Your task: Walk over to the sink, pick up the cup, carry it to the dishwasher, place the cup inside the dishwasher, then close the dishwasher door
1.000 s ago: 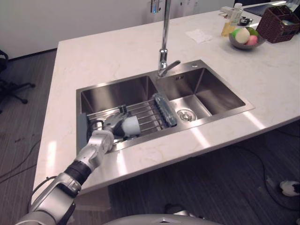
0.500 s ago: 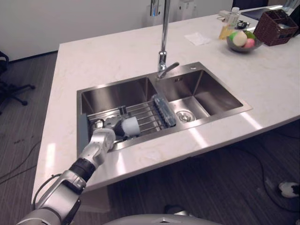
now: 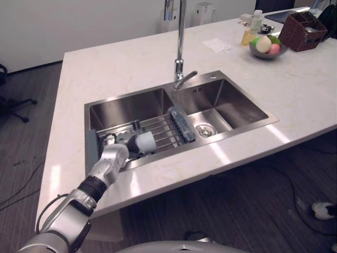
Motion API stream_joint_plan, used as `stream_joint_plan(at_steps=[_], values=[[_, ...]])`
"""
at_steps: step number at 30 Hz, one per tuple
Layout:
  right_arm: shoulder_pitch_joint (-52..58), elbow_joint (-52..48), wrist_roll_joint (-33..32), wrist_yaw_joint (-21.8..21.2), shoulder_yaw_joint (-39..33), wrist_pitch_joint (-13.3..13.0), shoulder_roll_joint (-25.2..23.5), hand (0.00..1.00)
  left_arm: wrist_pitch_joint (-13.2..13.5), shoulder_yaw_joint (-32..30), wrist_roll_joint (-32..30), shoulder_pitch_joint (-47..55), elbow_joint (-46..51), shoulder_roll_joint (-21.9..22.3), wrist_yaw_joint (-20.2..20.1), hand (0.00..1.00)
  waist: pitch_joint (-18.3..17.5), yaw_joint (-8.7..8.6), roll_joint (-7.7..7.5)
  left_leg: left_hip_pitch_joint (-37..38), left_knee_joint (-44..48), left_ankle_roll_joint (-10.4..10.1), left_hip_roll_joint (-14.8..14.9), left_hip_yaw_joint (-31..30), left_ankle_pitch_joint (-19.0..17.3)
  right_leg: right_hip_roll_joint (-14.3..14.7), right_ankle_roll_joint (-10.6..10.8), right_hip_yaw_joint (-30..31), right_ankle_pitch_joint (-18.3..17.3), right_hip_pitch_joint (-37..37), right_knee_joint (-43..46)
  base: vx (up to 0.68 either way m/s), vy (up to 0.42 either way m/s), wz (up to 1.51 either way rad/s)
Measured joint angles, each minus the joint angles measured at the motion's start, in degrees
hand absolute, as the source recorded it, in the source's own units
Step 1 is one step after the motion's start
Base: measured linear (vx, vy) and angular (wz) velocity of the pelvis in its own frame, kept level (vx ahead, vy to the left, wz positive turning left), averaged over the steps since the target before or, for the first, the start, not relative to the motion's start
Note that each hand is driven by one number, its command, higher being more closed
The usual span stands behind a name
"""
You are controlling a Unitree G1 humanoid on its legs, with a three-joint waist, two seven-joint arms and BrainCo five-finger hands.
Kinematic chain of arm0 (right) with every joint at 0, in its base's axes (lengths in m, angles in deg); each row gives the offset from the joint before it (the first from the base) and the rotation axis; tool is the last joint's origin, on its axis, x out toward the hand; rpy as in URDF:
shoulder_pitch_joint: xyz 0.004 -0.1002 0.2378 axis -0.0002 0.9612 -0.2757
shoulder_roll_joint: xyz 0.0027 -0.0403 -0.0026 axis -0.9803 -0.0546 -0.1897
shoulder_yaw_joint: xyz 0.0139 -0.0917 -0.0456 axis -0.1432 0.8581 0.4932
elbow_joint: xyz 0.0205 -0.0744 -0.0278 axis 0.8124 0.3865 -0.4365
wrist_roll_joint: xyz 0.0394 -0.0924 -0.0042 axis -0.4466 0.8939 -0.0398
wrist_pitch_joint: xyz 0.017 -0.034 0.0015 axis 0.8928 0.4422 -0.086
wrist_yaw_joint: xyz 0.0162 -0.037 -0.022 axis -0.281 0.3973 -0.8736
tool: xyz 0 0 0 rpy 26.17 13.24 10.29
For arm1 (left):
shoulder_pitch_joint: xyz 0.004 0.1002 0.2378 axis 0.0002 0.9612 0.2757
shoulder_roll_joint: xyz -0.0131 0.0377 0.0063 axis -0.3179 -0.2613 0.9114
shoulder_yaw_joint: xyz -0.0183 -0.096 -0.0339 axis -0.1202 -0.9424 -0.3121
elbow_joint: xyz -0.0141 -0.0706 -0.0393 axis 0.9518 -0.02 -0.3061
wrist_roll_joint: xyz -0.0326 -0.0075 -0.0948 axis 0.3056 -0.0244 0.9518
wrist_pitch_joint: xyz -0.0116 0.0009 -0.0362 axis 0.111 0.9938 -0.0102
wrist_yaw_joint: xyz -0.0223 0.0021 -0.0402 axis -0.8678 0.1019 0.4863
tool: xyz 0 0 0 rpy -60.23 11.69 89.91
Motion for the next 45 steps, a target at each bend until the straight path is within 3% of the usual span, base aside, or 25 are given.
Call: stream_joint_plan(at_steps=[6,11,18,23,27,33,37,41,45], values=[[0.02,0.04,-0.05,0.01,0.01,-0.12,0.02,0.0,4.01,-0.01,5.43,0.41,0.23,-1.16,2.43,1.0,-0.24,-0.16,0.17,-0.38,0.0,0.0,-0.03,-0.59,0.0,0.0,-0.04,-0.29,0.03,-0.02,-0.03,-0.01,-0.038,0.04],[0.01,0.04,-0.19,0.07,0.12,-0.17,0.0,0.0,6.44,-2.5,17.35,2.39,2.22,-2.43,6.18,1.0,-0.22,-0.17,0.14,-0.67,0.0,-0.01,-0.01,-1.16,-0.01,0.0,-0.06,-0.93,0.08,0.06,-0.12,0.0,-0.017,0.05],[-0.01,-0.01,-0.72,0.19,1.01,-0.22,-0.23,0.0,10.24,-6.64,27.02,6.37,7.35,-2.09,11.34,1.0,0.21,0.65,-0.54,-0.82,0.0,-0.01,0.08,-1.51,0.0,-0.03,-0.05,-1.67,0.06,0.14,-0.17,-0.03,-0.047,0.03],[0.1,-0.02,-1.37,0.31,1.02,-0.23,-0.58,0.0,11.0,-7.54,33.96,9.24,10.54,0.04,12.52,1.0,0.53,1.42,-1.05,-0.81,0.0,0.0,0.09,-1.56,0.02,-0.04,-0.05,-1.73,0.06,0.13,-0.06,-0.04,-0.038,0.0],[0.6,-0.05,-3.07,0.36,1.08,-0.26,-0.94,0.0,11.55,-11.71,41.5,11.15,13.7,2.14,12.56,1.0,0.72,2.1,-1.35,-0.81,-0.01,0.05,0.09,-1.65,0.06,-0.09,-0.04,-1.78,0.04,0.09,0.05,-0.04,-0.041,0.01],[2.31,-0.13,-6.43,0.9,0.61,-0.79,-2.07,0.0,16.99,-20.16,49.06,15.16,27.26,4.7,18.15,1.0,0.83,4.25,-1.95,-1.24,0.0,0.11,0.19,-2.84,0.12,-0.23,-0.07,-3.1,-0.22,0.24,0.13,-0.02,-0.05,0.1],[3.5,-0.16,-7.53,1.35,-0.05,-2.05,-2.63,0.0,20.75,-24.47,50.52,17.55,32.99,5.76,22.84,1.0,0.79,6.29,-2.11,-1.35,0.0,0.1,0.24,-3.04,0.14,-0.23,-0.09,-3.44,-0.24,0.34,0.05,-0.01,-0.045,0.05],[4.39,-0.69,-8.62,4.78,-0.16,-4.01,-3.68,0.0,23.43,-26.6,50.79,20.33,36.48,6.16,26.8,1.0,0.47,7.02,-2.64,-1.52,0.0,0.1,0.26,-3.37,0.27,-0.27,-0.08,-3.8,-0.26,0.36,0.05,-0.03,-0.041,0.05],[6.75,-3.02,-10.26,11.67,-2.37,-8.76,-6.72,0.0,26.1,-27.36,50.53,22.98,42.33,8.29,30.63,1.0,-0.66,7.97,-3.89,-2.64,0.0,0.16,0.34,-4.52,0.84,-0.25,-0.13,-4.12,-0.22,-0.17,0.69,-0.04,-0.047,0.14]])
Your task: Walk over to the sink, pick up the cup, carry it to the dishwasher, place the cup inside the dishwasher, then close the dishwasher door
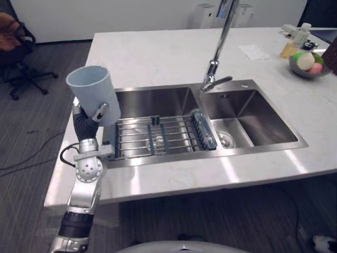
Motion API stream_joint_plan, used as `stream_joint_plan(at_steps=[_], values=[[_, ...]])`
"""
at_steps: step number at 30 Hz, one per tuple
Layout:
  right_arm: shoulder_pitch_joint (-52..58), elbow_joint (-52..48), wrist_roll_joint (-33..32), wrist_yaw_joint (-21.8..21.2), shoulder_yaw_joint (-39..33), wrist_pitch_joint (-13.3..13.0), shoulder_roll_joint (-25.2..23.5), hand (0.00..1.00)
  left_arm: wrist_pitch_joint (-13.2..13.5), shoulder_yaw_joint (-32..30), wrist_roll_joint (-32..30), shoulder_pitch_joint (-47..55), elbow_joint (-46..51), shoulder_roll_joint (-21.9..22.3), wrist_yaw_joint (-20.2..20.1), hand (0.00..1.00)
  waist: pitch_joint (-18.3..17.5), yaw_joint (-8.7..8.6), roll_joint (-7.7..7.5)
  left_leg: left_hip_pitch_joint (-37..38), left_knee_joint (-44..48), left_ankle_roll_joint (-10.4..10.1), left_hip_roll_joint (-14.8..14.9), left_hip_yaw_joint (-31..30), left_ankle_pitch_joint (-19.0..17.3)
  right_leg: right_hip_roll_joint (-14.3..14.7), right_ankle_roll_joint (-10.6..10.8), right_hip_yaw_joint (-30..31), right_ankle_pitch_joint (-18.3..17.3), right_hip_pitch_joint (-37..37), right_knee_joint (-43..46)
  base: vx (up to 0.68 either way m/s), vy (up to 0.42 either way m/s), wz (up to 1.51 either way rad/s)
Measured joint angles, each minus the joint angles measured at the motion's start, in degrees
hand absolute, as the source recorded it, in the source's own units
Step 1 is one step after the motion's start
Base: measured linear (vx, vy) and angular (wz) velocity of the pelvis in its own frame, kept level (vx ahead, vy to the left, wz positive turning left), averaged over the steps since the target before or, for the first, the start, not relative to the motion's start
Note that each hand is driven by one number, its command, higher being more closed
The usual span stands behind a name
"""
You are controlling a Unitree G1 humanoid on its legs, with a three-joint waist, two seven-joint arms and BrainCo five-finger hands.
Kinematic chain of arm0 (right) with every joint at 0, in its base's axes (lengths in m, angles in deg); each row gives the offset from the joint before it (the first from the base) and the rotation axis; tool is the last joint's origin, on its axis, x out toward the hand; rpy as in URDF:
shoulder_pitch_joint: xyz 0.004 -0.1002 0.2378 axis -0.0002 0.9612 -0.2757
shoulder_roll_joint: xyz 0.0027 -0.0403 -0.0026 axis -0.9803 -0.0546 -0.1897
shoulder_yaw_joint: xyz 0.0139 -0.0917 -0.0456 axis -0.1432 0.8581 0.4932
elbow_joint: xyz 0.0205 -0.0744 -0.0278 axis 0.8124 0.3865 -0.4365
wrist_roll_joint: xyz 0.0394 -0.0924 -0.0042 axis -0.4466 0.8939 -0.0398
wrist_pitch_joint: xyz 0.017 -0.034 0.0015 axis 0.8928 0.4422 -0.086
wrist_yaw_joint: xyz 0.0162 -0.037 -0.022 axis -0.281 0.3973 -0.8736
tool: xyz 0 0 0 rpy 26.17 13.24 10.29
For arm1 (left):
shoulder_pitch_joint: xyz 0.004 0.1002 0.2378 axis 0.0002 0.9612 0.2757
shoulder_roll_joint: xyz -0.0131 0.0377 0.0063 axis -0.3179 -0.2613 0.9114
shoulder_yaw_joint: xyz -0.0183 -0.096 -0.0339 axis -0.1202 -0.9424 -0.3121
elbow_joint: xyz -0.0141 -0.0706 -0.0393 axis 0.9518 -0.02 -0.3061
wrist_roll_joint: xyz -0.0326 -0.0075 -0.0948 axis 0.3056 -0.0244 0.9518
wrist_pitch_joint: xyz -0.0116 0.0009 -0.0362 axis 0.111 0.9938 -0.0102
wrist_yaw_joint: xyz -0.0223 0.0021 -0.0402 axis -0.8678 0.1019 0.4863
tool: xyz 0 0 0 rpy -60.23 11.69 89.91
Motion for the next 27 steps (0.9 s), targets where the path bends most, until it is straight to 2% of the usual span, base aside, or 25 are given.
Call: stream_joint_plan(at_steps=[2,4,7,13,18,24,25,27], values=[[0.37,-1.06,0.11,2.85,0.02,-1.96,-0.68,0.0,0.67,-0.43,-0.37,0.94,1.49,0.72,0.71,1.0,-0.54,0.34,-0.04,-0.34,0.0,0.06,0.04,-0.02,0.08,0.07,-0.01,0.2,0.0,-0.65,0.48,-0.05,-0.03,-0.04],[0.58,-4.25,0.96,6.41,0.04,-5.61,-1.54,0.0,2.36,-2.31,-0.76,2.2,2.8,1.95,2.25,1.0,-0.97,0.35,0.1,-1.0,0.0,0.2,0.04,-0.06,0.28,0.08,-0.04,0.46,0.02,-1.72,1.41,-0.05,-0.018,-0.01],[1.72,-7.26,2.06,8.89,0.11,-9.61,-2.11,0.0,3.62,-3.66,-0.92,3.92,3.33,3.1,3.09,1.0,-1.36,0.44,0.12,-1.24,-0.01,0.01,0.12,-0.12,0.05,0.11,-0.14,0.46,-0.05,-1.74,1.84,-0.09,-0.022,0.01],[3.19,-8.96,3.52,9.28,1.17,-13.92,-2.56,0.0,5.86,-4.46,-0.99,6.37,4.61,4.13,3.96,1.0,-2.23,0.94,0.25,-2.08,-0.01,-0.49,0.46,-0.16,0.7,0.22,-0.6,0.36,-0.39,-3.05,2.58,-0.04,-0.018,0.01],[3.78,-9.69,3.43,8.34,1.19,-16.73,-2.7,0.0,6.89,-4.53,-3.07,6.42,5.82,5.13,3.98,1.0,-2.56,1.21,-0.05,-2.09,0.01,0.05,0.35,-0.95,1.24,0.14,-0.57,-0.39,-0.32,-2.87,2.34,0.02,-0.02,0.07],[3.79,-10.63,1.59,5.09,1.18,-20.62,-2.68,0.0,7.63,-4.7,-3.09,6.59,5.81,5.15,3.85,1.0,-2.96,1.55,-0.21,-1.93,0.01,0.03,0.38,-1.3,1.27,0.16,-0.59,-0.68,-0.29,-2.47,2.14,0.0,-0.007,0.02],[4.0,-10.63,-17.04,-11.7,1.11,-21.1,-2.66,0.0,8.79,-6.57,-3.06,8.35,5.47,6.4,0.81,1.0,-3.61,1.47,0.81,-2.03,0.0,-0.37,0.45,-1.1,1.43,0.2,-0.48,-0.51,0.18,-2.81,2.3,0.0,0.0,0.0],[4.0,-10.63,-17.04,-11.7,1.11,-21.1,-2.66,0.0,8.79,-6.57,-3.07,8.35,5.47,6.4,0.81,1.0,-3.61,1.43,0.81,-2.03,0.0,-0.37,0.46,-1.09,1.43,0.2,-0.48,-0.5,0.18,-2.83,2.29,0.0,0.0,0.0]])
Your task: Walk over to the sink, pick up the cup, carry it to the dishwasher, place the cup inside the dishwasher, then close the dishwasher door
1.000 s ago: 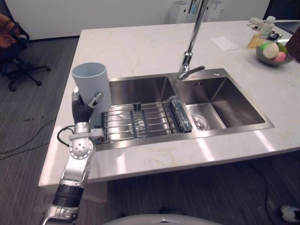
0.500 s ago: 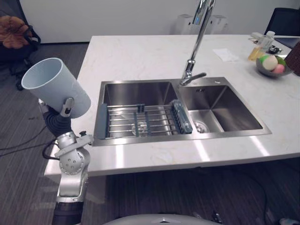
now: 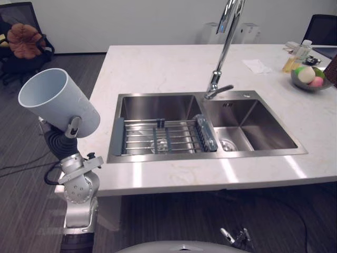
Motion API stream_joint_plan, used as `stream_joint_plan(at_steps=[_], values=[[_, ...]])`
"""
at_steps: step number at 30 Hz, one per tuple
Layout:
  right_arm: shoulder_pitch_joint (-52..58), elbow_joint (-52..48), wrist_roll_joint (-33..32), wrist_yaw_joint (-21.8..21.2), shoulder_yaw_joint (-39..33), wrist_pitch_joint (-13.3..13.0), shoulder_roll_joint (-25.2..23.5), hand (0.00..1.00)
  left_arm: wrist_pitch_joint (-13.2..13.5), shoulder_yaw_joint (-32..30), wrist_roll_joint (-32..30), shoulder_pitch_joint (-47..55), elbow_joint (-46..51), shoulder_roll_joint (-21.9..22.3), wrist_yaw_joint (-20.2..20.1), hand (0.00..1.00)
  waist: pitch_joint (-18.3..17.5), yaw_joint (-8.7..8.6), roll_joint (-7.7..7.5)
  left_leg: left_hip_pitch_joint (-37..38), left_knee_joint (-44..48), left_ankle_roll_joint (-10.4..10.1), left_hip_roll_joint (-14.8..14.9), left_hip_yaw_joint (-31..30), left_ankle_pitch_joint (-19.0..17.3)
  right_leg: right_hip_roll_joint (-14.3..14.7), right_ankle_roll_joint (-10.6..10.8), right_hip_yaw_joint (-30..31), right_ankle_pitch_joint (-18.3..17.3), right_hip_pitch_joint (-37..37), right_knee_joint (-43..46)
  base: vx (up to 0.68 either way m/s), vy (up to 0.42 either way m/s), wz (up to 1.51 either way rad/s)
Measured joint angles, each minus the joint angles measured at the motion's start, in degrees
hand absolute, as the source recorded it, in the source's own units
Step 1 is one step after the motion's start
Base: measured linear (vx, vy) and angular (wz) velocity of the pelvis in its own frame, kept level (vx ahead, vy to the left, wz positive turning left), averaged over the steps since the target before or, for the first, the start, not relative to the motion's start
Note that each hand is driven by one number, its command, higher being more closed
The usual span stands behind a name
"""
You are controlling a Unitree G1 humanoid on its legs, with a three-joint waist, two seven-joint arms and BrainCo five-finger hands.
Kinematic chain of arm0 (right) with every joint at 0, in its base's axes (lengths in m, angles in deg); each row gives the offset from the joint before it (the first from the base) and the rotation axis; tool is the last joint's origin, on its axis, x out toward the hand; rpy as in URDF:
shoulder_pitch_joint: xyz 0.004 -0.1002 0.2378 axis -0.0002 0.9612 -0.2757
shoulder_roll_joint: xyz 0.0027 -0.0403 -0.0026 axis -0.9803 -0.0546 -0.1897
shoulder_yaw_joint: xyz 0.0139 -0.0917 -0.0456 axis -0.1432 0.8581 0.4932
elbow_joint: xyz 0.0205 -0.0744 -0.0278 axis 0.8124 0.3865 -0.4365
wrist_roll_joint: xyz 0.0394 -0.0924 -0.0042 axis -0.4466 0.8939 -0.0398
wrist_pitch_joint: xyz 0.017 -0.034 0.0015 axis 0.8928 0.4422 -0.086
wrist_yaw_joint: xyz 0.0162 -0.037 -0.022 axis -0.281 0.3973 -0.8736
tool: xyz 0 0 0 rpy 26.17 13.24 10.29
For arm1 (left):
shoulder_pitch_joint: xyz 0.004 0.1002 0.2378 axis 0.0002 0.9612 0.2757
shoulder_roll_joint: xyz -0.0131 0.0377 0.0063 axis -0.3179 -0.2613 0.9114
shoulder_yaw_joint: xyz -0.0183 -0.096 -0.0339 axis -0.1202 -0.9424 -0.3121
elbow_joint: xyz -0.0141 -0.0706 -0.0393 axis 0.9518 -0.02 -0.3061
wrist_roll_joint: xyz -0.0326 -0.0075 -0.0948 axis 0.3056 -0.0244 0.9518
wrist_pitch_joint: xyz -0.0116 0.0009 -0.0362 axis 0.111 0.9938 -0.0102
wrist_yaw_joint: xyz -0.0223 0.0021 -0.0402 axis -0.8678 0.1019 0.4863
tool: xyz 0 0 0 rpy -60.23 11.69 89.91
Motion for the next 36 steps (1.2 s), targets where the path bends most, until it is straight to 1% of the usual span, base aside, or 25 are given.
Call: stream_joint_plan(at_steps=[4,6,11,13,14,15,16,17,18,19,21,22,23,24,25,26,27,28,29,30,31,33,34,35,36], values=[[0.01,0.04,-0.2,-0.92,-0.21,0.33,0.24,0.0,0.16,-0.27,0.08,-0.04,0.02,0.18,-0.01,1.0,0.04,0.06,0.1,-0.11,0.01,-0.19,0.29,1.7,-0.49,0.29,-0.47,0.24,-0.36,-0.62,-1.51,-0.01,-0.012,-0.2],[0.92,0.24,-0.43,-2.79,-1.28,2.11,0.23,0.0,0.33,-0.22,0.11,-0.19,0.03,1.2,-0.77,1.0,0.04,-0.65,0.15,-0.7,0.01,0.03,0.28,1.21,-0.78,-0.74,-0.57,-3.81,-0.3,-0.59,-2.21,0.02,-0.006,0.1],[1.35,5.18,-0.9,-8.58,-4.28,6.12,0.45,0.0,0.48,-1.89,1.77,-0.16,0.03,3.23,-1.67,1.0,0.06,-0.2,0.39,-0.82,0.05,-0.93,0.46,-1.36,-1.19,-2.02,-0.19,-11.95,-0.5,1.47,-3.31,0.1,-0.014,0.31],[-0.05,7.84,0.44,-11.83,-5.25,7.52,1.1,0.0,0.5,-4.34,2.97,0.33,0.53,4.42,-2.26,1.0,0.01,1.07,0.68,-0.94,0.07,-0.95,0.59,-3.52,-1.0,-2.06,0.32,-17.14,-0.87,3.23,-3.4,0.17,-0.062,0.48],[-1.4,8.92,2.03,-13.05,-5.6,8.03,1.73,0.0,0.5,-4.76,3.6,0.64,0.79,4.6,-2.48,1.0,0.05,1.92,0.84,-1.21,0.38,-1.02,0.57,-4.42,-0.96,-2.0,0.82,-18.35,-1.22,3.46,-3.15,0.17,-0.095,0.57],[-2.22,9.85,3.82,-13.49,-5.67,8.56,2.44,0.0,0.47,-4.88,3.91,1.05,1.26,4.76,-2.91,1.0,0.05,2.63,0.95,-2.04,0.43,-1.23,0.52,-5.86,-0.7,-1.91,1.04,-19.87,-1.46,3.86,-2.97,0.14,-0.107,0.95],[-3.01,10.5,4.95,-13.87,-5.76,8.6,3.02,0.0,0.33,-4.84,4.09,1.72,2.54,5.15,-3.46,1.0,0.21,3.09,0.94,-2.52,0.44,-1.34,0.31,-8.64,-0.1,-1.81,1.01,-23.17,-1.57,5.15,-3.16,0.09,-0.083,1.11],[-3.48,10.6,4.9,-13.87,-5.84,8.58,3.25,0.0,0.33,-4.77,4.41,2.04,3.26,5.34,-3.92,1.0,0.33,3.41,0.94,-2.77,0.45,-1.27,0.23,-10.12,0.15,-1.84,0.9,-24.98,-1.63,5.84,-3.21,0.1,-0.058,1.47],[-4.69,11.05,4.82,-13.87,-6.37,8.54,3.81,0.0,0.33,-4.63,4.85,2.59,4.68,5.45,-4.97,1.0,0.53,4.59,0.83,-2.67,0.47,-1.31,0.03,-12.47,0.65,-1.71,0.5,-27.8,-1.9,7.23,-3.19,0.09,-0.031,1.37],[-5.9,11.43,4.7,-13.86,-6.88,8.38,4.66,0.0,0.38,-4.67,5.61,2.81,5.72,5.43,-5.75,1.0,0.94,6.66,0.81,-2.82,0.54,-1.28,-0.05,-13.98,0.84,-1.59,0.28,-29.66,-2.4,8.11,-2.83,0.07,-0.027,1.26],[-8.24,11.46,4.7,-13.84,-7.07,8.37,5.73,0.0,0.45,-5.91,6.18,2.94,6.7,5.3,-6.17,1.0,2.03,8.77,0.15,-4.35,2.87,-1.34,-0.9,-14.96,0.65,-2.22,0.37,-31.76,-3.56,8.86,-1.83,0.0,-0.021,0.9],[-10.24,11.46,4.68,-13.79,-7.78,8.37,6.28,0.0,0.45,-6.94,6.82,3.34,7.46,5.35,-6.26,1.0,3.15,9.04,-0.08,-6.08,5.48,-1.2,-1.58,-13.17,0.68,-2.82,-0.43,-33.12,-4.25,9.33,-0.56,-0.08,-0.008,1.29],[-12.29,12.13,4.6,-13.33,-9.47,8.88,7.04,0.0,0.46,-7.92,8.02,3.83,7.96,5.36,-7.08,1.0,4.23,9.18,0.19,-8.98,9.27,0.62,-2.44,-8.59,1.52,-2.97,-1.54,-35.69,-5.0,9.15,1.85,-0.13,0.022,1.57],[-12.43,13.72,4.23,-13.26,-11.08,9.16,7.47,0.0,0.46,-7.84,8.37,4.07,8.34,5.51,-8.11,1.0,4.86,9.12,0.21,-9.93,9.4,3.2,-3.19,-5.74,3.34,-3.36,-1.94,-38.27,-5.24,9.26,3.23,-0.15,0.054,1.71],[-11.92,13.91,4.26,-13.46,-12.41,9.21,7.35,0.0,0.64,-8.01,8.63,4.72,9.3,5.85,-8.63,1.0,5.19,8.96,-0.22,-10.07,8.64,5.51,-3.21,-1.99,2.79,-4.2,-2.64,-41.26,-5.51,9.19,3.28,-0.06,0.128,1.53],[-11.77,14.08,4.16,-13.61,-13.81,9.27,6.95,0.0,2.24,-8.62,9.78,5.13,10.05,5.93,-9.53,1.0,5.21,9.13,-0.63,-11.57,18.51,9.62,-0.9,9.23,-6.27,-4.94,-2.18,-45.63,-7.99,9.5,3.95,0.04,0.103,1.24],[-11.36,13.49,4.15,-13.73,-14.35,9.23,6.99,0.0,3.46,-8.52,10.54,5.13,9.72,6.07,-10.11,1.0,5.32,8.85,-0.36,-11.29,25.43,10.54,2.2,16.53,-11.55,-5.18,-0.9,-48.73,-8.91,10.34,4.64,0.11,0.068,1.14],[-10.77,13.02,4.13,-13.82,-14.6,9.2,6.98,0.0,4.21,-7.59,10.73,5.19,8.98,6.4,-11.13,1.0,5.27,7.83,0.65,-10.07,29.22,9.76,5.41,22.58,-14.17,-5.05,-0.59,-51.57,-9.11,11.7,5.69,0.17,0.051,1.84],[-9.05,11.86,4.13,-13.84,-15.0,9.12,7.08,0.0,4.58,-3.57,11.19,4.84,7.05,6.48,-13.83,1.0,4.88,5.24,2.31,-9.16,29.29,6.98,6.15,28.12,-14.85,-5.19,-0.65,-58.55,-9.16,13.59,9.83,0.11,0.135,2.42],[-7.34,11.62,3.89,-14.02,-16.03,9.05,6.25,0.0,4.59,-1.09,11.29,3.94,6.14,6.25,-15.52,1.0,4.35,3.9,2.86,-7.69,26.09,6.95,4.75,29.13,-14.69,-6.17,-1.02,-62.9,-9.29,14.29,12.71,0.07,0.183,2.7],[-5.98,11.49,3.52,-14.09,-16.41,8.91,5.59,0.0,4.92,0.61,11.82,3.9,5.81,6.31,-16.67,1.0,4.14,2.84,3.85,-6.42,20.83,7.19,2.9,27.26,-15.05,-7.09,-1.57,-65.96,-10.18,14.43,15.87,-0.02,0.175,1.84],[-6.59,11.38,3.62,-14.18,-16.3,8.94,4.09,0.0,6.04,1.86,12.68,4.14,4.58,5.55,-16.84,1.0,4.8,3.11,2.18,-4.72,14.34,7.96,-1.27,24.08,-12.4,-9.14,0.17,-66.79,-11.45,13.91,16.7,-0.03,0.163,1.19],[-8.0,11.35,3.64,-14.19,-16.32,9.14,4.35,0.0,6.16,2.75,12.87,5.3,3.45,5.49,-15.66,1.0,5.11,3.51,2.68,-4.39,12.6,8.57,-2.42,21.98,-11.6,-9.93,0.0,-66.38,-11.32,12.65,16.6,-0.02,0.162,0.86],[-8.64,11.34,3.64,-14.17,-16.3,9.23,4.58,0.0,6.16,3.24,12.84,5.56,3.03,5.48,-15.01,1.0,5.3,3.53,3.14,-4.37,12.6,8.66,-2.4,21.2,-11.56,-10.01,-0.23,-66.26,-11.01,11.97,16.59,0.0,0.138,0.74],[-9.6,11.13,3.67,-14.16,-16.21,9.53,4.84,0.0,6.06,4.41,12.64,5.57,2.57,5.41,-13.29,1.0,5.37,3.68,3.9,-4.32,12.34,9.03,-2.4,19.75,-11.35,-10.45,-1.08,-66.24,-10.2,10.85,16.72,0.0,0.118,0.64]])
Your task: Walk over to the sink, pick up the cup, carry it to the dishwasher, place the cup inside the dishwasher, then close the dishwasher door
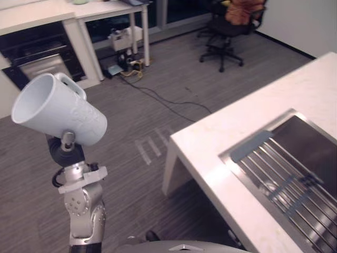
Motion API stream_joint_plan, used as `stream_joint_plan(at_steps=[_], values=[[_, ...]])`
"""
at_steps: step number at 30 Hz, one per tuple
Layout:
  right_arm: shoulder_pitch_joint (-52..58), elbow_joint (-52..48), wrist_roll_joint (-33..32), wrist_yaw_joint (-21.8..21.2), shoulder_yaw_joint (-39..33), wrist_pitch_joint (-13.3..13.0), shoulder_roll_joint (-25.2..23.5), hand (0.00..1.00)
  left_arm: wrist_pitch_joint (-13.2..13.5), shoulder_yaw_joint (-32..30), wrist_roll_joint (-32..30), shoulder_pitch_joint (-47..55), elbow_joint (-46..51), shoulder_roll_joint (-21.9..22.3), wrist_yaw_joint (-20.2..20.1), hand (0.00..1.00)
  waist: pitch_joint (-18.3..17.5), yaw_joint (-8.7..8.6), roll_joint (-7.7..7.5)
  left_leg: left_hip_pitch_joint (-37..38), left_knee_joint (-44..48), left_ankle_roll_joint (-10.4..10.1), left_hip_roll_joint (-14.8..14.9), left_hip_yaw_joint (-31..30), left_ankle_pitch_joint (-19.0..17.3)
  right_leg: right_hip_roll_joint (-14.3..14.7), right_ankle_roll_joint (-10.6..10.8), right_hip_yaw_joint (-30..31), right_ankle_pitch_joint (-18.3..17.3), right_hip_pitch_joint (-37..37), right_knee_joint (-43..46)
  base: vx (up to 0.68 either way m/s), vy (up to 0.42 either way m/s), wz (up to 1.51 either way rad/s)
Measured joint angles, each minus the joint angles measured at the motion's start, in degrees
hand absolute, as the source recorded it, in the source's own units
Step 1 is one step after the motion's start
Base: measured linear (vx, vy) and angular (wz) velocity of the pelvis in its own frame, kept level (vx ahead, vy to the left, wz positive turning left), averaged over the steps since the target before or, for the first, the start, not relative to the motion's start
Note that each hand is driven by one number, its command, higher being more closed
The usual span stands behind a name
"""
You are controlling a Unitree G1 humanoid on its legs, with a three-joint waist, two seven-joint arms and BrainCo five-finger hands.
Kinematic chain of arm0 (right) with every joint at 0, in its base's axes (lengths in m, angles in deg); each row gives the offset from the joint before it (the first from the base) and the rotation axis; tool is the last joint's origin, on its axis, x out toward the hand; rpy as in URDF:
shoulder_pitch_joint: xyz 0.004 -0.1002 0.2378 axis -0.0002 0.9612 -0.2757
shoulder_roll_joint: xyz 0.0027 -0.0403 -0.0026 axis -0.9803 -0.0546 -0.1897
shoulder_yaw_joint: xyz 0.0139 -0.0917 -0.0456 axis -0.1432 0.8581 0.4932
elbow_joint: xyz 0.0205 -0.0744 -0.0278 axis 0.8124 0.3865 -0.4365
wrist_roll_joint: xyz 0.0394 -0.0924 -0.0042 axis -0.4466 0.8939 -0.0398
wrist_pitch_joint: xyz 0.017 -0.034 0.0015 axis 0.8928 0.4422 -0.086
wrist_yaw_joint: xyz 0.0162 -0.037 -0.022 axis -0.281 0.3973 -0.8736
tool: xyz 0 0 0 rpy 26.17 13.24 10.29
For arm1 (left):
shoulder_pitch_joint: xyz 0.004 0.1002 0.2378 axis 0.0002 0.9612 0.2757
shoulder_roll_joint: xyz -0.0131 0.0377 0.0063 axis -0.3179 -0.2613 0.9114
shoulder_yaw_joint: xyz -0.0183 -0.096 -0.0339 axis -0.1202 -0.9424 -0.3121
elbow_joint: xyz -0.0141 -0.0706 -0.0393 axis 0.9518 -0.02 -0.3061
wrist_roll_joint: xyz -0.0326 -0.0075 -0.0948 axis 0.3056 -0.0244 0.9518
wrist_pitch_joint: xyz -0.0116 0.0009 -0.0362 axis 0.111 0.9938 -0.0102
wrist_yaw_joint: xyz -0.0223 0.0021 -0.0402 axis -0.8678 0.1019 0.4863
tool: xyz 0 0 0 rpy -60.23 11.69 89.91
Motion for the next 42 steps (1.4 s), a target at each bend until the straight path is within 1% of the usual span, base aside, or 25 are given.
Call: stream_joint_plan(at_steps=[3,5,6,7,8,10,11,12,13,14,15,16,17,19,20,23,25,26,27,29,32,33,37,39,42], values=[[-1.36,-0.08,0.25,-0.07,0.57,0.16,0.1,0.0,-0.11,2.61,-0.49,-0.04,0.1,-0.79,2.98,1.0,0.17,0.51,0.41,0.71,-0.59,0.76,-0.86,-3.44,0.75,-2.8,-1.45,0.33,2.43,-2.63,1.73,-0.01,0.03,0.62],[-1.22,0.05,0.59,-0.04,1.64,0.18,0.27,0.0,-0.61,4.45,-1.55,-0.12,0.05,-1.16,4.39,1.0,0.09,0.52,0.77,0.35,-1.43,1.18,-1.71,-6.55,1.55,-2.73,-3.11,5.85,2.06,-4.79,2.81,-0.04,-0.042,0.83],[-1.1,0.16,0.56,0.02,2.72,0.21,0.25,0.0,-0.73,6.16,-1.53,-0.38,-0.37,-1.22,5.32,1.0,-0.11,0.41,1.2,0.06,-3.05,0.84,-2.5,-9.53,2.6,-0.79,-3.82,14.21,0.62,-7.15,2.35,-0.06,-0.069,1.05],[-0.78,0.16,0.53,0.16,3.06,0.37,0.02,0.0,-0.73,7.7,-1.55,-1.23,-1.63,-1.24,5.39,1.0,-0.31,-0.03,1.79,-0.35,-4.11,0.88,-2.96,-12.39,3.89,1.93,-3.75,22.34,-0.73,-9.03,1.32,-0.07,-0.084,1.71],[0.2,0.16,0.37,0.49,4.35,0.55,-0.1,0.0,-0.73,10.31,-1.56,-3.09,-4.55,-1.78,5.38,1.0,-0.41,-1.3,2.19,-0.82,-5.3,0.17,-3.85,-16.89,5.44,6.93,-2.48,35.87,-2.17,-11.23,-0.25,-0.06,-0.072,1.97],[1.86,0.09,-0.7,0.82,6.46,1.43,0.02,0.0,-0.72,14.5,-1.62,-4.36,-9.33,-1.64,5.1,1.0,-0.56,-2.71,2.36,-0.31,-7.86,-1.94,-5.08,-21.67,6.42,14.46,-0.35,55.85,-3.07,-13.21,-3.06,-0.03,-0.025,1.93],[1.96,0.13,-1.42,0.99,6.87,1.49,-0.1,0.0,-0.69,15.16,-2.13,-4.27,-10.2,-1.68,5.14,1.0,-0.63,-2.7,1.69,0.21,-8.54,-3.04,-5.48,-21.79,5.94,14.92,-0.26,58.94,-2.84,-14.03,-3.89,0.01,0.034,1.3],[1.97,-0.16,-2.13,1.27,7.83,1.34,-1.01,0.0,-0.68,15.52,-2.93,-4.75,-10.72,-1.65,5.17,1.0,-0.14,-2.65,-0.3,-1.38,-4.2,-1.37,-6.46,-21.65,4.87,13.27,-0.77,60.54,-3.15,-16.19,-3.21,0.05,0.017,0.76],[2.13,-1.03,-2.26,1.24,10.01,1.72,-1.02,0.0,-0.63,15.29,-3.76,-5.58,-11.21,-1.55,5.24,1.0,0.22,-1.78,-0.53,-2.3,-1.28,1.12,-5.83,-20.02,3.64,12.73,0.47,61.65,-3.87,-20.3,3.72,0.04,0.006,0.46],[2.09,-2.38,-2.28,1.03,11.78,2.25,-1.14,0.0,-1.01,14.66,-3.7,-5.13,-11.28,-1.16,5.29,1.0,0.54,-0.95,-0.85,-1.97,-1.47,0.81,-5.45,-20.2,3.32,13.2,1.0,63.24,-3.7,-24.16,6.6,0.02,-0.008,0.11],[1.75,-3.01,-2.3,0.46,12.62,2.36,-1.31,0.0,-1.01,14.7,-3.7,-5.38,-11.28,-1.13,5.15,1.0,0.54,-0.59,0.43,-1.95,-1.52,0.78,-3.94,-20.4,3.32,15.26,0.83,64.04,-3.37,-26.98,7.09,0.01,0.025,-0.04],[1.56,-3.65,-4.45,-0.67,12.36,2.5,-1.51,0.0,-1.01,14.66,-3.69,-5.64,-11.15,-1.27,4.82,1.0,0.39,-0.8,1.51,-1.8,-1.55,0.59,-2.44,-21.07,3.34,17.35,1.01,64.94,-2.56,-29.22,6.75,0.04,0.007,0.19],[2.17,-4.71,-6.79,-1.15,11.29,2.28,-2.77,0.0,-1.0,14.6,-3.67,-5.95,-10.7,-1.43,3.56,1.0,0.14,-1.7,1.75,-1.44,-1.13,0.16,-1.92,-22.01,3.43,18.76,1.3,66.24,-0.93,-30.68,5.56,0.05,-0.014,0.37],[3.86,-6.07,-8.01,-1.43,12.28,2.75,-4.07,0.0,-1.15,14.87,-3.64,-6.07,-9.65,-1.68,1.44,1.0,-0.02,-2.41,0.12,-0.3,0.69,-0.98,-2.41,-23.6,2.23,18.57,0.91,68.22,1.1,-30.82,4.41,0.11,-0.042,0.48],[5.89,-6.86,-8.08,-1.42,14.48,3.07,-4.75,0.0,-1.22,16.08,-3.66,-6.23,-8.25,-1.73,0.38,1.0,-0.46,-2.4,-1.36,0.37,1.36,-1.3,-3.21,-25.02,1.53,18.13,-0.02,69.06,2.01,-30.4,3.39,0.19,-0.051,0.51],[7.36,-6.88,-8.9,-1.09,16.26,4.92,-6.81,0.0,-1.19,17.96,-3.74,-6.58,-4.93,-1.72,-0.29,1.0,-1.44,-2.17,-3.66,0.65,2.07,-1.96,-4.72,-27.81,0.47,16.54,-0.64,69.11,3.54,-28.65,0.23,0.22,-0.069,0.6],[7.79,-7.23,-10.28,-0.59,16.12,4.95,-7.95,0.0,-1.55,18.72,-3.68,-6.72,-4.12,-1.54,-0.52,1.0,-1.57,-2.08,-4.41,1.1,4.81,-2.68,-5.03,-29.48,-1.98,15.3,-0.92,67.03,10.71,-26.02,-1.75,0.24,-0.071,0.46],[7.78,-7.19,-10.53,-0.61,16.11,4.83,-7.81,0.0,-1.78,18.8,-3.66,-6.7,-4.22,-1.36,-0.65,1.0,-1.52,-1.99,-4.08,1.41,5.61,-2.63,-4.7,-29.63,-2.76,15.4,-1.12,66.3,11.17,-25.59,-1.28,0.28,-0.058,0.22],[8.41,-7.89,-10.78,-0.96,16.2,4.47,-7.56,0.0,-2.46,18.94,-3.62,-6.76,-4.16,-1.12,-1.03,1.0,-2.17,-2.02,-3.4,1.27,7.06,-3.29,-3.84,-29.79,-4.04,15.94,-1.36,65.63,10.48,-25.03,-1.33,0.27,-0.043,0.04],[8.85,-9.44,-10.72,-1.22,17.07,4.43,-7.24,0.0,-2.86,18.92,-3.6,-7.93,-4.12,-1.13,-1.55,1.0,-2.93,-1.99,-2.68,1.59,7.61,-3.68,-3.25,-29.62,-4.49,16.49,-1.5,65.57,10.4,-24.52,-1.34,0.27,-0.033,-0.05],[8.27,-11.42,-10.42,-1.5,20.23,4.58,-6.65,0.0,-3.2,18.89,-3.59,-9.2,-4.13,-1.35,-2.49,1.0,-2.97,-2.02,-3.31,2.5,6.8,-3.63,-3.22,-29.34,-4.33,16.62,-1.52,65.62,10.37,-24.55,-1.32,0.13,0.001,-0.05],[7.68,-10.97,-10.2,-1.0,22.37,3.87,-6.63,0.0,-2.27,18.29,-2.49,-7.43,-4.18,-1.54,-3.79,1.0,-7.73,-1.87,-4.6,3.5,6.67,-4.33,-2.94,-27.52,-4.92,16.8,-1.81,65.13,10.6,-23.71,-2.3,0.0,0.0,0.0],[7.76,-10.91,-10.24,-0.97,22.37,3.88,-6.61,0.0,-2.27,18.25,-2.5,-7.38,-4.18,-1.54,-3.8,1.0,-7.85,-1.77,-4.66,3.15,6.42,-4.4,-2.89,-27.53,-5.0,16.83,-1.86,65.07,10.42,-23.71,-2.32,0.0,0.0,0.0],[8.0,-10.86,-10.56,-1.08,22.36,3.8,-6.27,0.0,-2.04,18.1,-2.42,-6.89,-4.23,-1.41,-3.99,1.0,-7.92,-1.82,-4.75,2.7,6.29,-4.35,-2.8,-27.54,-5.23,16.63,-2.5,64.32,9.63,-23.89,-2.32,0.0,0.0,0.0],[8.91,-10.86,-10.76,-1.22,22.28,3.03,-6.21,0.0,-1.34,17.89,-1.14,-4.62,-4.56,-0.83,-4.63,1.0,-8.33,-1.79,-4.7,2.74,5.64,-4.38,-2.44,-27.52,-5.7,16.36,-2.44,62.62,9.31,-23.9,-2.83,0.06,0.002,-0.05]])
